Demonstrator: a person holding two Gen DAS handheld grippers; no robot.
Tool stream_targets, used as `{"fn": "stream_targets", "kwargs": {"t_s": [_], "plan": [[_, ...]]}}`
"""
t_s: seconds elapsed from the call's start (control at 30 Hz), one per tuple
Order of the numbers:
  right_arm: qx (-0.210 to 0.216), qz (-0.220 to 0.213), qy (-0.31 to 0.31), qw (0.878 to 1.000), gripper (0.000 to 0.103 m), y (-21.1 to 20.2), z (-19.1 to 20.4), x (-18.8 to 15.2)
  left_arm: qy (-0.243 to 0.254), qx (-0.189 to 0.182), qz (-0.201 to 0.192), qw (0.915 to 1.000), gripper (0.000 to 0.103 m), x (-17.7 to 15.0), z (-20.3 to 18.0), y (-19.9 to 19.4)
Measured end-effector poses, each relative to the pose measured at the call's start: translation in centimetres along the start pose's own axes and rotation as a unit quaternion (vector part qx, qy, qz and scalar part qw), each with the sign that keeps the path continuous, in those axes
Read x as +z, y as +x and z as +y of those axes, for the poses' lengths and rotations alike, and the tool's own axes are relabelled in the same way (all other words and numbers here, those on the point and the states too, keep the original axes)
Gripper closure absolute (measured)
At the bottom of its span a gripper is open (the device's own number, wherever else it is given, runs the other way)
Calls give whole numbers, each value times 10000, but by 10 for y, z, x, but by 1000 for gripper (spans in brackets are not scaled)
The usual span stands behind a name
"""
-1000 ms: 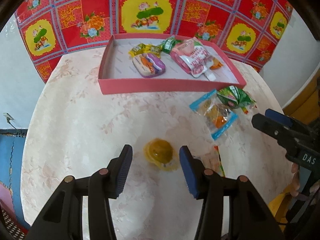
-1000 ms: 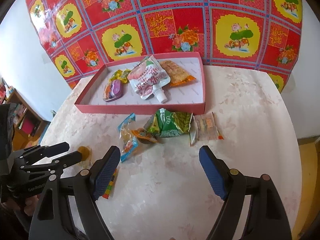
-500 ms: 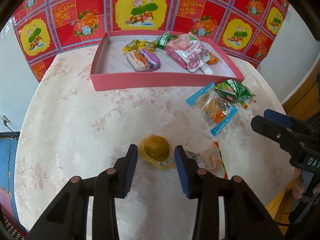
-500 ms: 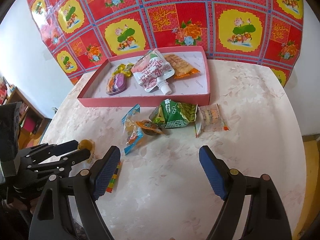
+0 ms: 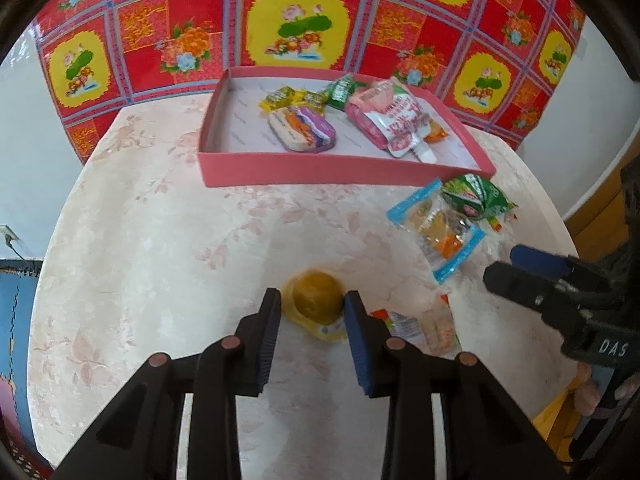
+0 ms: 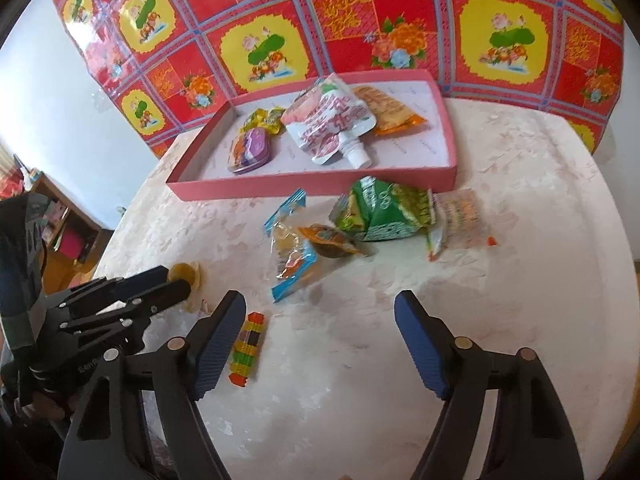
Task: Organize snacks
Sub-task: 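Lower the left tool onto the yellow jelly cup and close it, then grasp the clear orange-candy packet with the right tool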
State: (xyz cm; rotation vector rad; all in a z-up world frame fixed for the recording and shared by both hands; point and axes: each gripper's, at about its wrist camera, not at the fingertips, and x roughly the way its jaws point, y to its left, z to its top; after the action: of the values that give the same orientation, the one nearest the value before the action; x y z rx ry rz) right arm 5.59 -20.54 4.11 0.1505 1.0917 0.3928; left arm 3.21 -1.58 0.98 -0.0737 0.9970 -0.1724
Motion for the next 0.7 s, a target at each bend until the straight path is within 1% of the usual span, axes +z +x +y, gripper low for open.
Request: {"fn": "stream_targets", "kwargs": {"t_s": [0.07, 0.13, 0.2, 0.43, 0.6, 0.7], "plan": [[41, 35, 8, 10000, 25, 4, 2, 0, -57, 31, -21, 10000, 69, 1, 5, 0], [72, 60, -4, 10000, 29, 8, 5, 1, -112, 82, -35, 9999, 69, 1, 10, 0], [95, 102, -45, 9999, 30, 12, 9, 2, -156, 104, -43, 9998, 69, 1, 15, 1], [186, 132, -226, 9995, 34, 24, 25, 11, -198, 41, -66, 9998, 69, -1, 20, 1], [252, 102, -232, 9994, 38, 31, 30, 18, -238, -41, -72, 9997, 69, -2, 22, 1], [271, 109, -230, 9993, 38, 36, 33, 21, -247, -50, -80, 9996, 69, -2, 23, 1]]}}
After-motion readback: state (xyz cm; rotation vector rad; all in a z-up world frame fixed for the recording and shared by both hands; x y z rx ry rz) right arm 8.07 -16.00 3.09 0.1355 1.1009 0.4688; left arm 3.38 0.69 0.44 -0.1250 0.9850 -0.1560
